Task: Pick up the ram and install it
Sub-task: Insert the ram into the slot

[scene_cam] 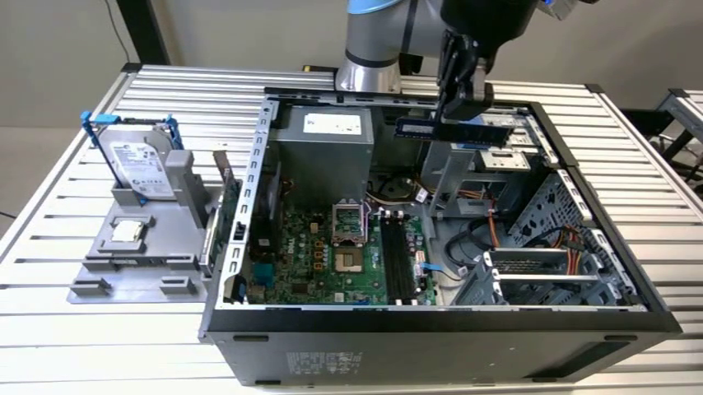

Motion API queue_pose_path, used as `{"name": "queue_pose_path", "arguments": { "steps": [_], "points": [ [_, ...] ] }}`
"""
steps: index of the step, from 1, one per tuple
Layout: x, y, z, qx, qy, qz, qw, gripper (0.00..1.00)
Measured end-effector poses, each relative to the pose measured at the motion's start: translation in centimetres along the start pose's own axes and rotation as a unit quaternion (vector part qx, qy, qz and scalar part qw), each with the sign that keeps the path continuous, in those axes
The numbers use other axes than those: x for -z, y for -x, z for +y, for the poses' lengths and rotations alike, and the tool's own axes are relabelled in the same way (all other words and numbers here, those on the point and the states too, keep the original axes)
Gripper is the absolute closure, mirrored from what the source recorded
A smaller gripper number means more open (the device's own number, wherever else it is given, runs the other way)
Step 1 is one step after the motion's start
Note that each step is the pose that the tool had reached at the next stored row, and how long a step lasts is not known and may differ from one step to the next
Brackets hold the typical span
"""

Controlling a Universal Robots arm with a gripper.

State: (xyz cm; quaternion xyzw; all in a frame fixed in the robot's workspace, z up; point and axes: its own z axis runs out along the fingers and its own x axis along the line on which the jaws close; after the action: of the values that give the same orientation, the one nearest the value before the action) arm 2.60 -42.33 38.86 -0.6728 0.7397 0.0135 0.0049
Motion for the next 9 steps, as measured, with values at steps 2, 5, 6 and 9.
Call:
{"name": "queue_pose_path", "arguments": {
  "steps": [2,5,6,9],
  "points": [
    [0.00,0.00,0.00,-0.013,-0.0003,-0.0002,0.99992,1.00],
    [0.00,0.00,0.00,-0.033,-0.0009,-0.0004,0.99944,1.00],
    [0.00,0.00,0.00,-0.040,-0.0011,-0.0004,0.99918,1.00],
    [0.00,0.00,0.00,-0.063,-0.0017,-0.0005,0.99802,1.00]
  ]
}}
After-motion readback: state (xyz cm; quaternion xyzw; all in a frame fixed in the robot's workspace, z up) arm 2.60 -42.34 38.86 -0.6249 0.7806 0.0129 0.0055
